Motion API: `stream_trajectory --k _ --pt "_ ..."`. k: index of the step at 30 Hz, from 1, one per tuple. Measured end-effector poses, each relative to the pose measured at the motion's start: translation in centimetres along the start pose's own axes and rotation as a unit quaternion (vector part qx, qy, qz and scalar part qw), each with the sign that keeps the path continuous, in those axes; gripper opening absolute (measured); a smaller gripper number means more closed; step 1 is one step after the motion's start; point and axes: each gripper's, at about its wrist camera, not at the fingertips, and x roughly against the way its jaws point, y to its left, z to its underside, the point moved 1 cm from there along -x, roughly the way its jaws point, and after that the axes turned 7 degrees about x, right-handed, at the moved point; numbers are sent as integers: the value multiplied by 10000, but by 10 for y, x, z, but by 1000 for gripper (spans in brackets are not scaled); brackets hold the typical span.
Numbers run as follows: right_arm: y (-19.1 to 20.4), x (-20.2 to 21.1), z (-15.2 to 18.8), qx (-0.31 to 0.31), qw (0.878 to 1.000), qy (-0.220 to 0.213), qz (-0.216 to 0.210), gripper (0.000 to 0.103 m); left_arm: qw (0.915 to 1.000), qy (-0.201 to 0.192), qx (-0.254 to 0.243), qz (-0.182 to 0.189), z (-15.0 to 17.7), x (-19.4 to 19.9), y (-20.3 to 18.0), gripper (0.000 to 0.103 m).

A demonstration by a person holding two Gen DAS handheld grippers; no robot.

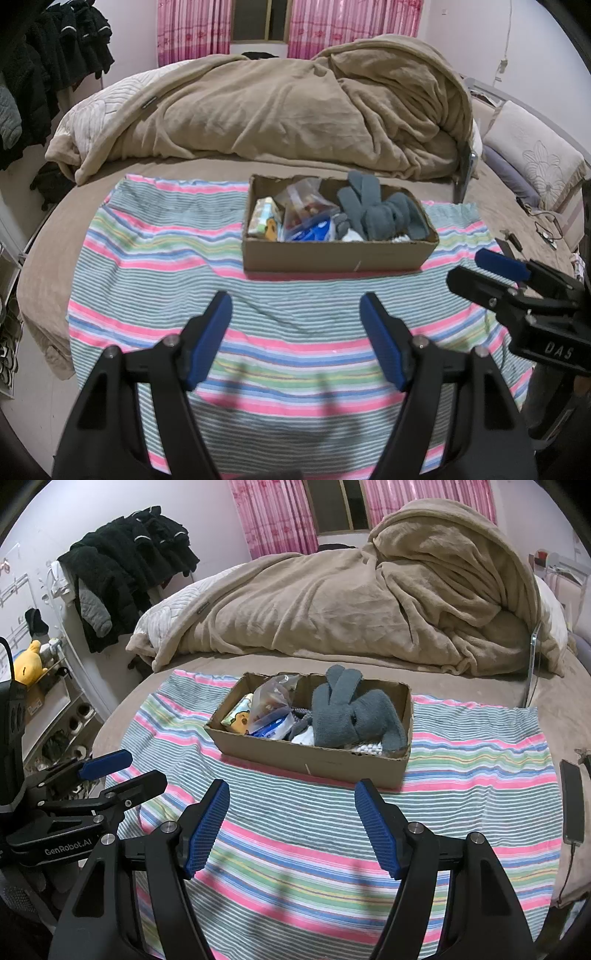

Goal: Organize objects

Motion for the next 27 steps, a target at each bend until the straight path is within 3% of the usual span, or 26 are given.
stream_trajectory --k 27 --pt "-2 -4 3 15 10000 59 -7 73 10000 -45 -33 -47 -2 -7 -1 73"
